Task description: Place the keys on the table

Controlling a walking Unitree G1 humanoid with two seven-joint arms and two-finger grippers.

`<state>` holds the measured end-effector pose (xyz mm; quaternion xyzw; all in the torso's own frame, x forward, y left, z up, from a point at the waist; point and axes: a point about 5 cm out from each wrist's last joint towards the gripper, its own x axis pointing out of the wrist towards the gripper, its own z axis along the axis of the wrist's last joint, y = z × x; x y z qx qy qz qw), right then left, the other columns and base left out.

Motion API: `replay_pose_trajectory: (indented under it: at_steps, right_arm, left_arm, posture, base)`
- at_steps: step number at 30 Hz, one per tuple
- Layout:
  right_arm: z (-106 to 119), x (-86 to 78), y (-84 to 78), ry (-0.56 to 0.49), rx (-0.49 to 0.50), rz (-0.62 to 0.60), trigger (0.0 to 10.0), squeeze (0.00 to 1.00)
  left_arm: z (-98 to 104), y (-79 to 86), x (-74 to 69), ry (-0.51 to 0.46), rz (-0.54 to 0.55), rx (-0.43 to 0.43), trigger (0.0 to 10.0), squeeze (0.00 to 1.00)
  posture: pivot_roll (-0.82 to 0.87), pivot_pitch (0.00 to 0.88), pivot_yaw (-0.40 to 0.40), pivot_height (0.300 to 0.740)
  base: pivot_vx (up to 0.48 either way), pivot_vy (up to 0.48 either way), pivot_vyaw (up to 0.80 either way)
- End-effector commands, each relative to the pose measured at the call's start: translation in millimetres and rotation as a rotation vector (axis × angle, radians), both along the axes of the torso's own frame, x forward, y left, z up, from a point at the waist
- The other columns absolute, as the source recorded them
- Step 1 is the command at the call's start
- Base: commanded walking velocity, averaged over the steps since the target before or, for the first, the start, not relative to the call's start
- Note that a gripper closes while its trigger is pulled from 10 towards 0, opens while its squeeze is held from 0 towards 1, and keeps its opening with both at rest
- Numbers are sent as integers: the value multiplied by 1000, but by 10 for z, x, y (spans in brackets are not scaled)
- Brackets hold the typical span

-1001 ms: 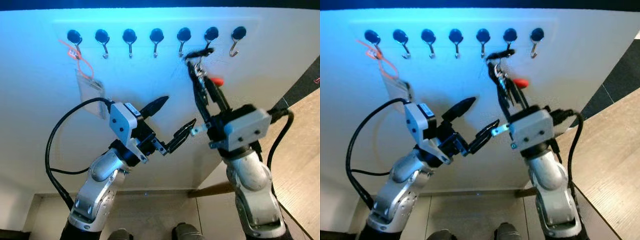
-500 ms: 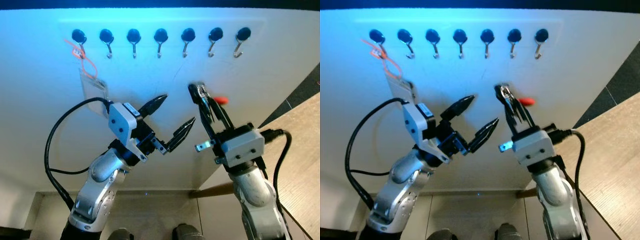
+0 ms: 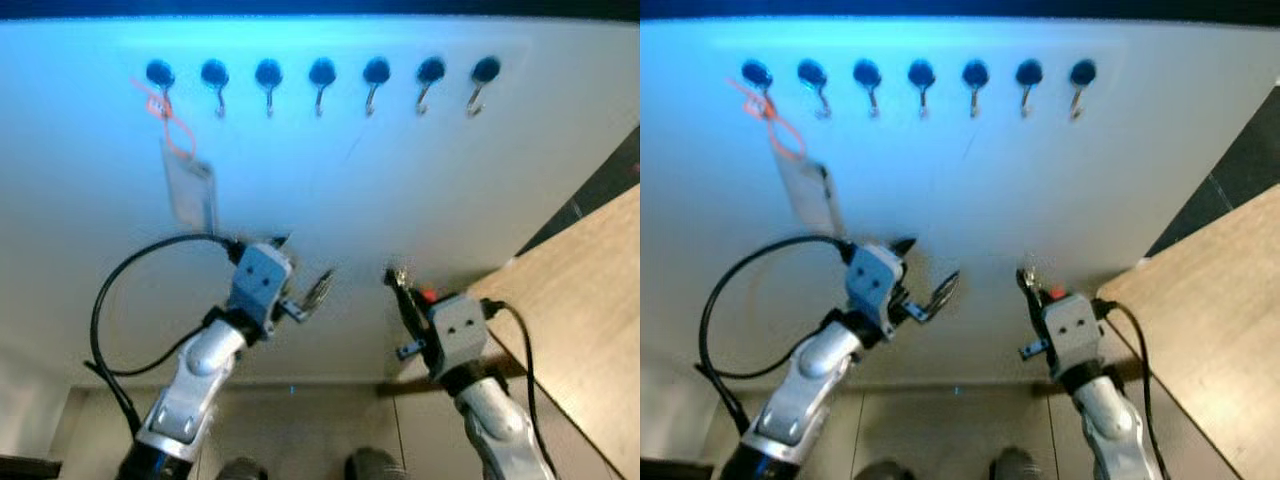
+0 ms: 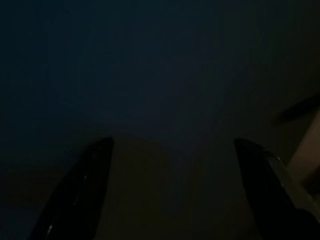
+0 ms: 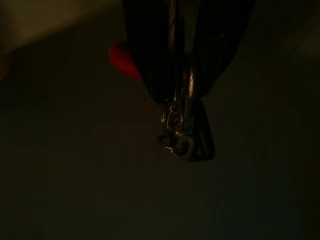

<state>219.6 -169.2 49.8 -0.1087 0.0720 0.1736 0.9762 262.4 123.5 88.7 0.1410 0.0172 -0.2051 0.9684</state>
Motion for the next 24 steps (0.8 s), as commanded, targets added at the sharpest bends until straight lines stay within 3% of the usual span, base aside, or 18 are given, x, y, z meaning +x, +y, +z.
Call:
replay_pose_trajectory:
  at_steps: [1, 2, 6, 7, 9, 13, 15, 16, 24]
  right_arm:
    - [-216, -77, -6, 108, 28, 8, 10000, 0]
    - [-326, -109, -37, 160, 42, -16, 10000, 0]
    - [-399, -125, -72, 195, 62, -49, 10000, 0]
    - [-558, -144, -174, 281, 133, -175, 10000, 0]
    - [-606, -150, -199, 304, 155, -206, 10000, 0]
    - [-843, -198, -325, 403, 217, -344, 10000, 0]
    - [-888, -212, -352, 420, 231, -371, 10000, 0]
    - [-942, -234, -400, 430, 257, -424, 10000, 0]
    - [-1066, -284, -452, 475, 197, -492, 10000, 0]
  left_arm:
    - [-245, 218, -61, 98, 112, 99, 10000, 0]
    - [-334, 284, -90, 133, 147, 127, 10000, 0]
    - [-416, 344, -108, 173, 190, 126, 10000, 0]
    - [-601, 465, -150, 265, 267, 113, 10000, 0]
    - [-656, 495, -159, 283, 287, 113, 10000, 0]
    - [-1013, 637, -266, 417, 412, -7, 10000, 0]
    - [-1080, 664, -300, 444, 441, -38, 10000, 0]
    - [-1192, 721, -371, 508, 493, -93, 10000, 0]
    - [-1405, 912, -573, 617, 618, -161, 10000, 0]
  posture:
    - [-19, 108, 0, 740]
    - [-11, 104, -9, 740]
    - [-9, 95, -19, 740]
    - [-12, 92, -23, 740]
    - [-12, 92, -23, 740]
    - [-21, 78, -31, 740]
    - [-21, 78, -31, 740]
    - [-13, 72, -37, 740]
    - [16, 64, -57, 740]
  base:
    - [0, 0, 0]
    - [0, 0, 0]
    - [0, 0, 0]
    - [0, 0, 0]
    - [0, 0, 0]
    - [0, 0, 0]
    - [0, 0, 0]
    - [0, 0, 0]
    - [0, 0, 0]
